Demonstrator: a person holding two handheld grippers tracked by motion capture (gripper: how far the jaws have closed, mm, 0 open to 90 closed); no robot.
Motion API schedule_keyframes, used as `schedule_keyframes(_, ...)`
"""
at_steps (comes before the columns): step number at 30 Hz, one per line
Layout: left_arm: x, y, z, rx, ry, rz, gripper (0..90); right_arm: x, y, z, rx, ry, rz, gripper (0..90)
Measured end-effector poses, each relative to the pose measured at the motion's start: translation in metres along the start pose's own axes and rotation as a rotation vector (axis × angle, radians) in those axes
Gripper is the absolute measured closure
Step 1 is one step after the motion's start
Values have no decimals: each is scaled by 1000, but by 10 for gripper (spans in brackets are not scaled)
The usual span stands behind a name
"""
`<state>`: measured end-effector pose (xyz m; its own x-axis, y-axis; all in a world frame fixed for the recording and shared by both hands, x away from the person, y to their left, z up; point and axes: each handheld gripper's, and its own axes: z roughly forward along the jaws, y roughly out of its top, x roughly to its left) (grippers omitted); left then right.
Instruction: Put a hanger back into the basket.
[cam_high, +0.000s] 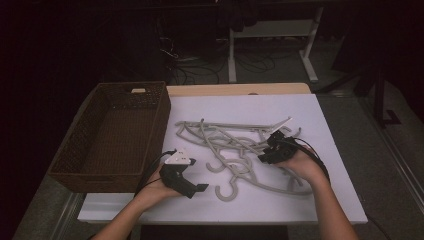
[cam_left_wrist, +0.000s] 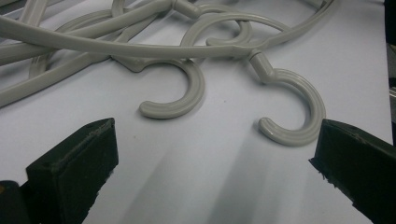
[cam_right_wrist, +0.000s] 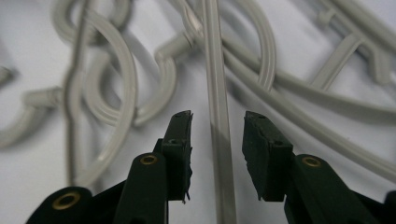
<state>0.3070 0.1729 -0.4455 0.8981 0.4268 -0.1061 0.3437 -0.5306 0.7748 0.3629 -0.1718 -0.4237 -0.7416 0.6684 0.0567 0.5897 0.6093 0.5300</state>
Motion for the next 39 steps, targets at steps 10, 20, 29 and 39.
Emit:
schedule_keyframes(10,0,0,0,-4,-2,-5,0,0,0,12,34,-16,-53,794)
schedule_keyframes(20,-1,1,-2,-8,-1,2,0,12,30,9,20,15,-200,800)
schedule_keyframes(29,-3,2,-3,-13,-4,5,0,41,63,36,39,124,-374,799)
schedule_keyframes(39,-3,2,-4,-12,-8,7,0,45,61,37,3,128,-316,688)
